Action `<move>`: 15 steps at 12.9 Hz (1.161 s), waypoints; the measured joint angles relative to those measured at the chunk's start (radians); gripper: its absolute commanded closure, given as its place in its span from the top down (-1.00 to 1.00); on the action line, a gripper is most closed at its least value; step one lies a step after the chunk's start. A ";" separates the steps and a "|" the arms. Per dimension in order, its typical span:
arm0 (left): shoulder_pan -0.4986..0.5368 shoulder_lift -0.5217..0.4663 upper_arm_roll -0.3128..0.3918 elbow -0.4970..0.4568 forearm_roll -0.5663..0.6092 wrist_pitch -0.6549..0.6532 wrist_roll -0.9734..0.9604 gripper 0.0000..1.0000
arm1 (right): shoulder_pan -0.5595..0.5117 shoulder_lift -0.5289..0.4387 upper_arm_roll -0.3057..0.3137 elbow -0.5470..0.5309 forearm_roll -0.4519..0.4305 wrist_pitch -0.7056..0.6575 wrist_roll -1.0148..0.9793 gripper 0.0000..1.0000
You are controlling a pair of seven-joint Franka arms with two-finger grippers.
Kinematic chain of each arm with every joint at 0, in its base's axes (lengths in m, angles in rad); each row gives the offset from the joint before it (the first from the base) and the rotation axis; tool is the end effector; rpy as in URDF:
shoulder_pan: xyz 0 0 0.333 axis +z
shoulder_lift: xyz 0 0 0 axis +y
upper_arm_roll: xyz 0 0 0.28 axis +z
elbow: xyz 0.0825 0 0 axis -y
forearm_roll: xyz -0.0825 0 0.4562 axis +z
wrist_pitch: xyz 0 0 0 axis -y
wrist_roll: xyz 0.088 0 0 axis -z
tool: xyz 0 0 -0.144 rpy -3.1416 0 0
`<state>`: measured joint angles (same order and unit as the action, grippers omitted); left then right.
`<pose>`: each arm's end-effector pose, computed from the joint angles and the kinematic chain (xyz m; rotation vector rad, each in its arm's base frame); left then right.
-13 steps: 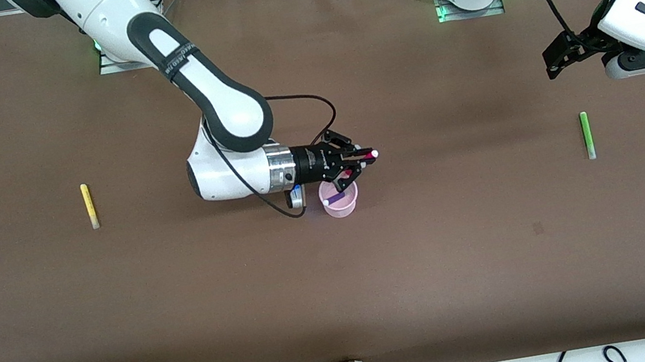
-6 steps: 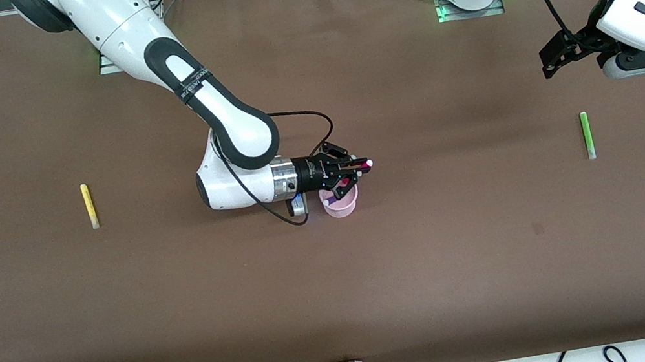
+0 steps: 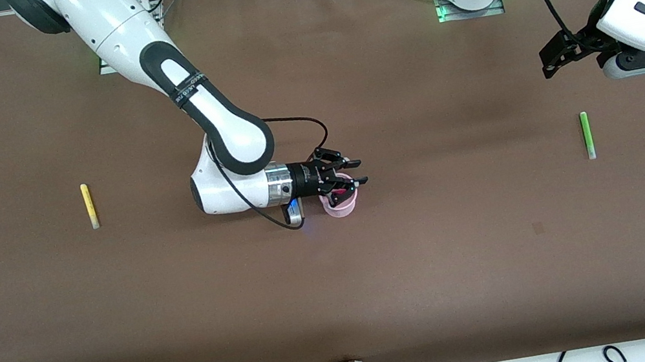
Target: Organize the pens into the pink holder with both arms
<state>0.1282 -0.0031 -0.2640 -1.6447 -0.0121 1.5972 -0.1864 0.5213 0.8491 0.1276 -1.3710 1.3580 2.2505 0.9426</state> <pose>0.6181 -0.0863 0.5155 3.1357 0.0803 -0.0717 0.6143 0.5147 0.1497 -1.7343 1.2974 0.9603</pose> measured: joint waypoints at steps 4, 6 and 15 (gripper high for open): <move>0.000 0.000 0.000 0.000 0.000 0.000 -0.001 1.00 | 0.000 -0.024 -0.026 0.040 -0.100 -0.001 -0.016 1.00; 0.000 0.000 0.000 0.000 0.000 0.000 -0.001 1.00 | -0.003 -0.084 -0.056 0.047 -0.288 -0.005 -0.025 1.00; 0.000 0.000 -0.003 0.000 0.000 -0.001 -0.001 1.00 | -0.011 -0.520 -0.300 -0.078 -0.939 -0.487 -0.460 1.00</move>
<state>0.1279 -0.0030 -0.2674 -1.6448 -0.0121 1.5960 -0.1878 0.5099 0.3288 -0.1720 -1.4485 0.4194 1.7633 0.4824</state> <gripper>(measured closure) 0.000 0.000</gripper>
